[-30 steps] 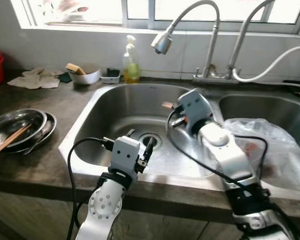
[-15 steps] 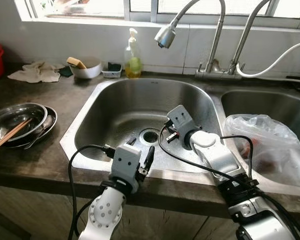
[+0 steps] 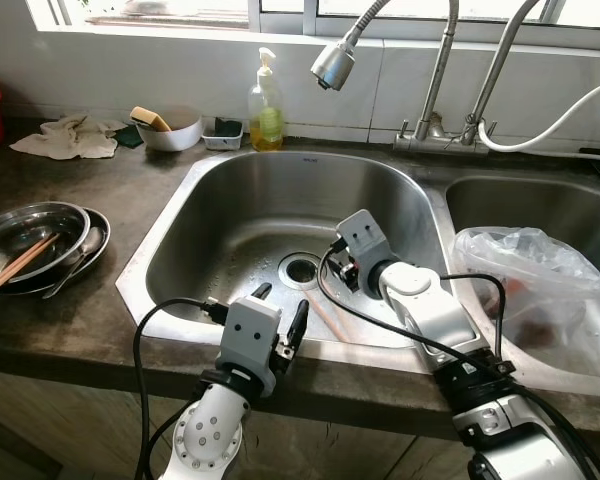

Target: Kitchen organization

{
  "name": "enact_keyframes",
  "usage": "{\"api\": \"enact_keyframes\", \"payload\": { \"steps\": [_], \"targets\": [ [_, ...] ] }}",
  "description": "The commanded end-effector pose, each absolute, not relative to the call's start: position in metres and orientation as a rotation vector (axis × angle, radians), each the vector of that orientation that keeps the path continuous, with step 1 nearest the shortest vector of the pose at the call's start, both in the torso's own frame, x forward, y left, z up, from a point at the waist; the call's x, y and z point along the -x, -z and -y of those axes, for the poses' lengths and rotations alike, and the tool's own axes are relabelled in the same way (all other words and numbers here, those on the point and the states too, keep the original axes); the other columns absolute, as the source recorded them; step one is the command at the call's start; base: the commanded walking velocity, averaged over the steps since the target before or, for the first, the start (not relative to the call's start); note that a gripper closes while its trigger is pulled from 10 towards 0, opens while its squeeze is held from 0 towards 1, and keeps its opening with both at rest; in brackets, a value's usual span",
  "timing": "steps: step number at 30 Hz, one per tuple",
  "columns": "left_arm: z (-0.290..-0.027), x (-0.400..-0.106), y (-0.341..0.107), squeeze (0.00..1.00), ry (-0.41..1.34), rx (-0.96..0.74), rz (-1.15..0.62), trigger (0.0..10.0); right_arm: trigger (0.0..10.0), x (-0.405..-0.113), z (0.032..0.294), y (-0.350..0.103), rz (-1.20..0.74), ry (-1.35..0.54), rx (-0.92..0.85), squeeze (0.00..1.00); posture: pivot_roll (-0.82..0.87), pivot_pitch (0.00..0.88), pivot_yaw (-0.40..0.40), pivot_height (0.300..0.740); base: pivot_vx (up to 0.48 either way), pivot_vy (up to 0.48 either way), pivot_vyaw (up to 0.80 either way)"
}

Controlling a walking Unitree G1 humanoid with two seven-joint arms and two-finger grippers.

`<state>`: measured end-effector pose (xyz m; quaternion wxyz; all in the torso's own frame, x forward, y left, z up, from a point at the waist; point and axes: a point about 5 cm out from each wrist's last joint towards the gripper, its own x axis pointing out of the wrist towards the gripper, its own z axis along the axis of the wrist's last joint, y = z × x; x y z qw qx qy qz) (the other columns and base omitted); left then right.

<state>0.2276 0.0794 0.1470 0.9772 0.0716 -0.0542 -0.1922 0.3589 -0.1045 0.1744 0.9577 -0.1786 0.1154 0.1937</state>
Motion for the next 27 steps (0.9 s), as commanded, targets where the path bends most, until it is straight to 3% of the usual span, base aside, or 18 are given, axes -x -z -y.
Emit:
{"api": "enact_keyframes", "payload": {
  "steps": [1, 2, 4, 21, 27],
  "targets": [
    [-0.077, -0.226, -0.141, 0.0, 0.411, -0.151, 0.076, 10.0, 10.0, -0.357, 0.109, -0.182, -0.184, -0.362, 0.326, 1.0, 0.17, 0.088, -0.049, 0.74, 0.0, 0.0, 0.0],
    [-0.077, -0.225, -0.141, 0.0, 0.416, -0.148, 0.077, 10.0, 10.0, -0.353, 0.113, -0.188, -0.136, -0.326, 0.287, 0.04, 0.17, 0.084, -0.049, 0.74, 0.0, 0.0, 0.0],
    [-0.077, -0.226, -0.142, 0.0, 0.419, -0.142, 0.079, 10.0, 10.0, -0.348, 0.116, -0.194, -0.079, -0.292, 0.256, 0.0, 0.17, 0.078, -0.044, 0.74, 0.0, 0.0, 0.0],
    [-0.085, -0.229, -0.146, 0.0, 0.406, -0.147, 0.119, 10.0, 10.0, -0.274, 0.147, -0.207, 0.184, -0.096, 0.103, 0.0, 0.15, 0.05, -0.011, 0.74, 0.0, 0.0, 0.0],
    [-0.087, -0.228, -0.151, 0.0, 0.388, -0.13, 0.16, 10.0, 10.0, -0.248, 0.14, -0.2, 0.212, -0.092, 0.039, 0.0, 0.14, 0.038, -0.003, 0.74, 0.0, 0.0, 0.0]
  ]
}}
